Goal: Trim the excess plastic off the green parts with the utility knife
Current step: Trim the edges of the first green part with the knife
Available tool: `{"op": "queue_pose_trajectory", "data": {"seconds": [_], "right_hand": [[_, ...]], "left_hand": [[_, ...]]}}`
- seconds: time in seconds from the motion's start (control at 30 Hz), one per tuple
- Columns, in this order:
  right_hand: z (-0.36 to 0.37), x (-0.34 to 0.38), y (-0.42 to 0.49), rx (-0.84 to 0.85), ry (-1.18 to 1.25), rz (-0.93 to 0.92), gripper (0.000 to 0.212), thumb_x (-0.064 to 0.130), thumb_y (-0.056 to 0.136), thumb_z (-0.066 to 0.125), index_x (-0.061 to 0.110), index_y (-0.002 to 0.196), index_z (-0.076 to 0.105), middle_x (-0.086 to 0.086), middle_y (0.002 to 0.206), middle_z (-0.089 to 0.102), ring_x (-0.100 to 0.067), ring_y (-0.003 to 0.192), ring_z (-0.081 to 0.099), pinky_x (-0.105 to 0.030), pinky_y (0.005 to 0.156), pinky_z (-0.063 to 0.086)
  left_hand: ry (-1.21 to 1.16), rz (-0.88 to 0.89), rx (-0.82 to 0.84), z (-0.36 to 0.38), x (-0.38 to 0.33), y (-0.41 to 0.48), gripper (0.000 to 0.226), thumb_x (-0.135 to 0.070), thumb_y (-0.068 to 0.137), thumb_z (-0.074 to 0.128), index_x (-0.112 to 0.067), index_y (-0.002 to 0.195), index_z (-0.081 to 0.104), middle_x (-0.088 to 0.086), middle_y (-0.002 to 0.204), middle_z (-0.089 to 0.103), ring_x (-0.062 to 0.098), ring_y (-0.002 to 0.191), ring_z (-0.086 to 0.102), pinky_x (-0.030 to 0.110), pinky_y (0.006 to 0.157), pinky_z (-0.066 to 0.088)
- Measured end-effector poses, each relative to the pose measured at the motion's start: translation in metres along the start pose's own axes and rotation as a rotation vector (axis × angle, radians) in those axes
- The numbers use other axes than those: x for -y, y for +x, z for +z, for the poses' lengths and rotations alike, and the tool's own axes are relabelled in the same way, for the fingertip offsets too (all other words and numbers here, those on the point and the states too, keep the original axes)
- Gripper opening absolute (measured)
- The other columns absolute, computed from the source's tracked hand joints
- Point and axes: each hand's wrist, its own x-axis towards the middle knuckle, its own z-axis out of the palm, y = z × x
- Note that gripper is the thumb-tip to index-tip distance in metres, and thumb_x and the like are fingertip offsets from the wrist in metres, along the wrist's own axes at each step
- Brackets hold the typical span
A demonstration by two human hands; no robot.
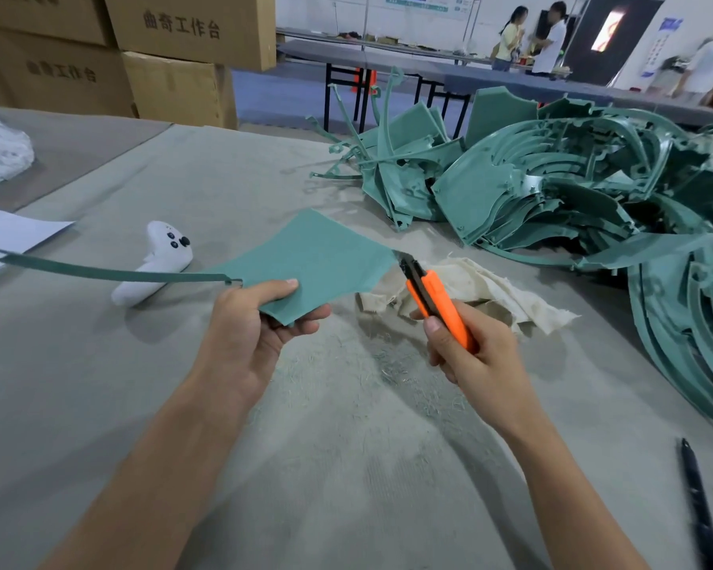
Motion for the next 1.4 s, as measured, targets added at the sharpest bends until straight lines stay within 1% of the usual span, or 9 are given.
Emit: {"op": "queue_pose_trajectory", "data": {"seconds": [0.07,0.23,0.43,0.67,0.77,0.87,0.93,1.2,1.4], "right_hand": [[0.003,0.001,-0.001,-0.030,-0.091,-0.042,0.010,0.033,0.094,0.056,0.035,0.094,0.066,0.009,0.063,0.061,-0.007,0.052,0.056,-0.012,0.052,0.038],[0.006,-0.002,0.000,-0.153,-0.149,-0.035,0.022,0.034,0.097,0.055,0.016,0.099,0.067,0.003,0.067,0.062,-0.017,0.051,0.053,-0.027,0.046,0.042],[0.009,0.000,-0.001,-0.146,-0.190,-0.085,0.012,0.030,0.098,0.055,0.029,0.087,0.060,-0.001,0.065,0.061,-0.015,0.049,0.054,-0.013,0.045,0.036],[0.010,-0.001,-0.003,-0.095,-0.274,-0.161,0.005,0.028,0.096,0.055,0.030,0.092,0.057,0.000,0.056,0.056,-0.018,0.045,0.050,-0.031,0.044,0.039],[0.012,0.001,-0.003,-0.124,-0.223,-0.149,0.006,0.028,0.096,0.056,0.031,0.092,0.058,-0.001,0.058,0.058,-0.017,0.046,0.052,-0.027,0.044,0.039],[0.009,-0.001,-0.002,-0.176,-0.150,-0.088,0.015,0.030,0.095,0.055,0.019,0.095,0.065,0.004,0.065,0.062,-0.012,0.050,0.055,-0.020,0.046,0.040],[0.007,-0.002,-0.001,-0.187,-0.094,-0.032,0.026,0.034,0.094,0.054,0.013,0.101,0.068,0.007,0.065,0.062,-0.011,0.050,0.053,-0.029,0.047,0.043],[0.006,-0.001,-0.001,-0.139,0.067,0.021,0.025,0.034,0.093,0.055,0.016,0.104,0.070,-0.001,0.061,0.061,-0.008,0.047,0.049,-0.024,0.048,0.037],[0.006,0.002,-0.002,-0.057,0.190,0.053,0.021,0.032,0.094,0.056,0.020,0.103,0.070,-0.007,0.059,0.058,-0.019,0.044,0.043,-0.026,0.042,0.035]], "left_hand": [[-0.007,0.004,-0.007,0.000,0.000,0.000,0.014,0.002,0.089,0.050,-0.003,0.095,0.062,0.006,0.069,0.071,0.021,0.055,0.068,0.020,0.046,0.049],[0.009,0.004,0.014,0.001,0.000,0.000,0.014,0.001,0.090,0.049,-0.003,0.094,0.062,0.005,0.069,0.071,0.020,0.054,0.067,0.020,0.045,0.049],[-0.011,0.003,0.004,0.001,0.000,-0.001,0.014,0.001,0.089,0.050,-0.002,0.095,0.062,0.006,0.071,0.071,0.021,0.055,0.068,0.020,0.045,0.049],[-0.034,0.014,-0.032,0.003,0.000,-0.001,0.014,0.002,0.091,0.049,-0.003,0.093,0.062,0.006,0.068,0.071,0.021,0.055,0.069,0.020,0.046,0.049],[-0.034,0.020,-0.019,0.003,-0.001,-0.001,0.013,0.002,0.091,0.050,-0.003,0.095,0.061,0.005,0.069,0.071,0.021,0.054,0.069,0.020,0.045,0.049],[-0.026,0.027,0.001,0.002,-0.001,-0.002,0.014,0.002,0.090,0.050,-0.003,0.096,0.061,0.005,0.070,0.071,0.021,0.054,0.068,0.020,0.045,0.049],[-0.026,0.028,0.013,0.003,-0.001,-0.002,0.014,0.002,0.090,0.049,-0.003,0.096,0.061,0.005,0.070,0.071,0.020,0.053,0.067,0.020,0.045,0.048],[0.001,0.091,0.051,0.002,-0.001,-0.002,0.017,0.001,0.090,0.049,-0.003,0.101,0.060,0.006,0.073,0.070,0.022,0.053,0.066,0.022,0.045,0.048],[0.018,0.129,0.060,0.002,-0.002,-0.002,0.015,0.002,0.090,0.050,-0.002,0.099,0.061,0.006,0.072,0.070,0.023,0.053,0.066,0.023,0.044,0.049]]}}
